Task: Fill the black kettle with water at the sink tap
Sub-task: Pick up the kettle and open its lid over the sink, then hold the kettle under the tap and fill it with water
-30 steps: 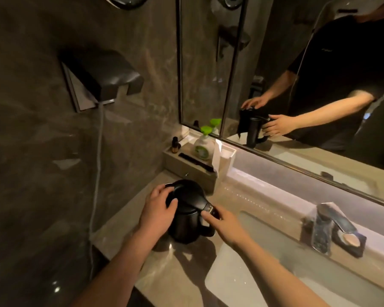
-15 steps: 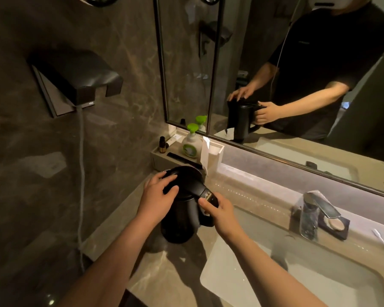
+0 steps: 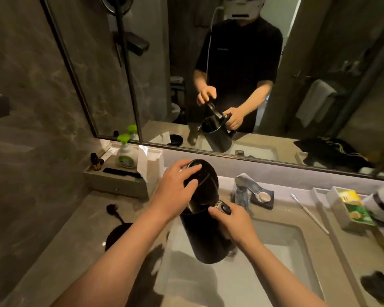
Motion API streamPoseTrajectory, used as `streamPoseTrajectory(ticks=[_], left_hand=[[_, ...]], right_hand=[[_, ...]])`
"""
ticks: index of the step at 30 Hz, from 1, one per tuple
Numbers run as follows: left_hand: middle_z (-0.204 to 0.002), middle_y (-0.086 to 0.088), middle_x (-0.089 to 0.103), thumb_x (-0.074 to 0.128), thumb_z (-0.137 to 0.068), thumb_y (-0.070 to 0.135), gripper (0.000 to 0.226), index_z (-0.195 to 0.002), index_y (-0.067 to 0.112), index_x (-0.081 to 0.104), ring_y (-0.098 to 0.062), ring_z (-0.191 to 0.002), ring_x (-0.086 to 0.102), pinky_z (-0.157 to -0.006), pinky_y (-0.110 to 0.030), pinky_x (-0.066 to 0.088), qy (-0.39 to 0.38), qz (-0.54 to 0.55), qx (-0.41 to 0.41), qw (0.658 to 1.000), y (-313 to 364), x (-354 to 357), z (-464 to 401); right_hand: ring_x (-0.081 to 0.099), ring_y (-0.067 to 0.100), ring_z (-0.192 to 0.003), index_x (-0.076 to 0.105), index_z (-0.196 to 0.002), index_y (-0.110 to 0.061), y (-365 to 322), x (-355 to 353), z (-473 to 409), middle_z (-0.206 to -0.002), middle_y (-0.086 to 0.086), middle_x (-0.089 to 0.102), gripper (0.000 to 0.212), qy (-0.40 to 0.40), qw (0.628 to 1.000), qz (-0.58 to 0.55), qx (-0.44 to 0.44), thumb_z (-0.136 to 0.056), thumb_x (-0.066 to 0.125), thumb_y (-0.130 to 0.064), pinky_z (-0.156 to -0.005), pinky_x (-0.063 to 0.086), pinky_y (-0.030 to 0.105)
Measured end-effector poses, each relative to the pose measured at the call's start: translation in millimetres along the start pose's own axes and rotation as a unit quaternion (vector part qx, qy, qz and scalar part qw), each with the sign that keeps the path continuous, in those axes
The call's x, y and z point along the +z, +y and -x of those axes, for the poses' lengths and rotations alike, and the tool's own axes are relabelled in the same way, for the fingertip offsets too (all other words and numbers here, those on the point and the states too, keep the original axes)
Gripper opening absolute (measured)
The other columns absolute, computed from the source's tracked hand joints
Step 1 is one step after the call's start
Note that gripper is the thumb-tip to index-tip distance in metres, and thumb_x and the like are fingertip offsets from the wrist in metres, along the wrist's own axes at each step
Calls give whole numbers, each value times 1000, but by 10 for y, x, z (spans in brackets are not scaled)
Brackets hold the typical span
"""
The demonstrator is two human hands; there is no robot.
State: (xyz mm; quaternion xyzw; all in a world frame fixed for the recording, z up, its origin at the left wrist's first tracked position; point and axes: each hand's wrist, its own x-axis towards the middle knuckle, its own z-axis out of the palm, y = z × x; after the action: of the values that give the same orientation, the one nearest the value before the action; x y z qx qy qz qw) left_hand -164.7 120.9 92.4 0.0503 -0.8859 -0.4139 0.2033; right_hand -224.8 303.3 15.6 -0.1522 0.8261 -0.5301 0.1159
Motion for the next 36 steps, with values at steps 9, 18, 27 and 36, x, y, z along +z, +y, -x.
streamPoseTrajectory(ticks=[9,18,27,36], left_hand=[[-126,-3,64,55,-92,17,31,-122,18,64,-17,-116,57,-101,-34,42,-146,17,-53,988,-122,953,-307],[-146,-2,48,54,-92,25,45,-137,23,50,-24,-128,46,-103,-41,40,-261,-173,20,949,-226,1898,-877],[-138,2,54,60,-88,37,38,-125,28,58,-24,-122,48,-94,-40,45,-251,-308,186,899,-421,2312,-1235],[-105,7,65,63,-85,33,19,-102,26,66,-21,-103,54,-64,-30,36,-181,-285,210,918,-393,2422,-1275]], right_hand=[[46,11,-44,61,-69,3,1038,-951,496,-46,-6,52,45,74,984,-73,143,-77,81,-37,-56,39,33],[49,13,-48,61,-68,-8,1515,-1110,284,-52,1,53,29,66,975,-72,201,-83,78,-27,-54,42,27],[51,19,-57,63,-88,13,1774,-1084,54,-65,14,58,41,47,969,-104,217,-90,70,-27,-60,45,28],[51,12,-51,65,-86,8,1874,-1056,-63,-55,3,53,39,48,968,-119,216,-89,70,-30,-56,45,22]])
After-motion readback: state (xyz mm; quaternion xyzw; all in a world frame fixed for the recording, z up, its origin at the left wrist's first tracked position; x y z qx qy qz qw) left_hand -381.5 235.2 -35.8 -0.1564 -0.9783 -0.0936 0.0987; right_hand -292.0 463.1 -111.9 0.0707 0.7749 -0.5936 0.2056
